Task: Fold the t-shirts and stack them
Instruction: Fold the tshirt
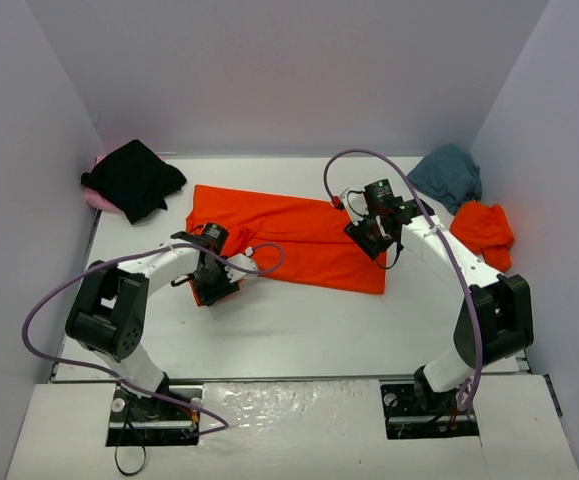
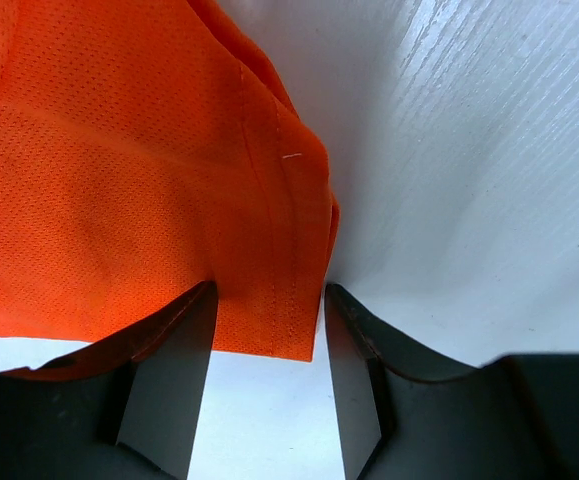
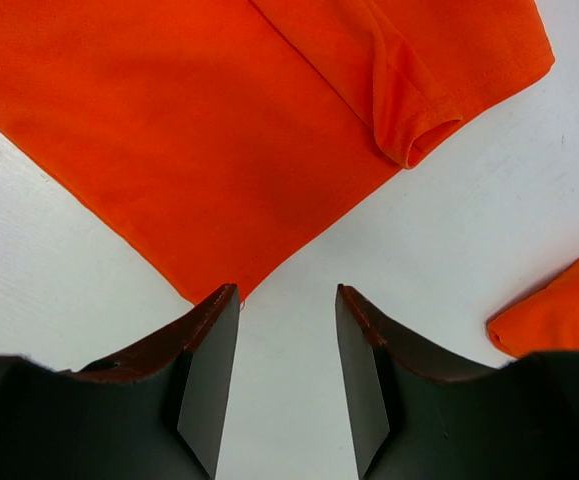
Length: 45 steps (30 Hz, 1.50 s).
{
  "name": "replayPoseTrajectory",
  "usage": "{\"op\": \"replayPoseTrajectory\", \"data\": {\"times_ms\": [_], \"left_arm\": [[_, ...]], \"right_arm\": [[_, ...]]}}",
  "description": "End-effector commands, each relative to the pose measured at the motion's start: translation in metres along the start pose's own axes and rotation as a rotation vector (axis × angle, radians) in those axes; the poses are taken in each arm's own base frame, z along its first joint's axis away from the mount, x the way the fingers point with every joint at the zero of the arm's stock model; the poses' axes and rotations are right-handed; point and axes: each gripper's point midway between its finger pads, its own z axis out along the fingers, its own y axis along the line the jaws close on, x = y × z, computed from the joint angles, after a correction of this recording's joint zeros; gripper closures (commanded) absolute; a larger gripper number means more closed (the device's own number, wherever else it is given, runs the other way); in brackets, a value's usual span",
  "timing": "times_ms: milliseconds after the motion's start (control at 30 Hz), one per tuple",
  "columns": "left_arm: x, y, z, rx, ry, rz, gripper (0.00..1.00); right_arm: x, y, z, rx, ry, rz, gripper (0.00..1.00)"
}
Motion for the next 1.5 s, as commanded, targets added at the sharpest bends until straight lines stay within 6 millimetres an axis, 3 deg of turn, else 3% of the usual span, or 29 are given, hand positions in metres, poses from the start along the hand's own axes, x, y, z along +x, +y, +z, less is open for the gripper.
{"op": "replayPoseTrajectory", "data": {"times_ms": [0,500,1000,1100,1167,1233,1400,1467], "left_arm": [[0.008,0.002,0.007,-0.018,0.036,0.002,0.56],[0.023,-0.008,-0.007,-0.052,0.039,0.019,0.55],[0.030,-0.011,0.014,0.013,0.102,0.024,0.57],[0.029,-0.012,0.015,0.033,0.112,0.024,0.65],[0.029,-0.013,0.016,0.045,0.117,0.020,0.89],[0.029,-0.013,0.016,0.047,0.116,0.019,1.00],[0.028,-0.012,0.013,0.036,0.111,0.020,1.00],[0.025,-0.011,0.008,0.028,0.096,0.015,1.00]], "right_arm": [[-0.010,-0.010,-0.014,0.046,-0.053,0.012,0.59],[-0.008,-0.007,-0.009,0.035,-0.046,0.015,0.59],[-0.005,-0.006,-0.013,0.038,-0.051,0.016,0.58],[-0.003,-0.004,-0.012,0.034,-0.048,0.015,0.58],[-0.003,-0.004,-0.011,0.032,-0.047,0.017,0.58],[-0.003,-0.003,-0.011,0.028,-0.048,0.013,0.58],[-0.003,-0.003,-0.018,0.027,-0.068,-0.013,0.56],[-0.001,0.009,-0.024,-0.025,-0.076,-0.070,0.49]]}}
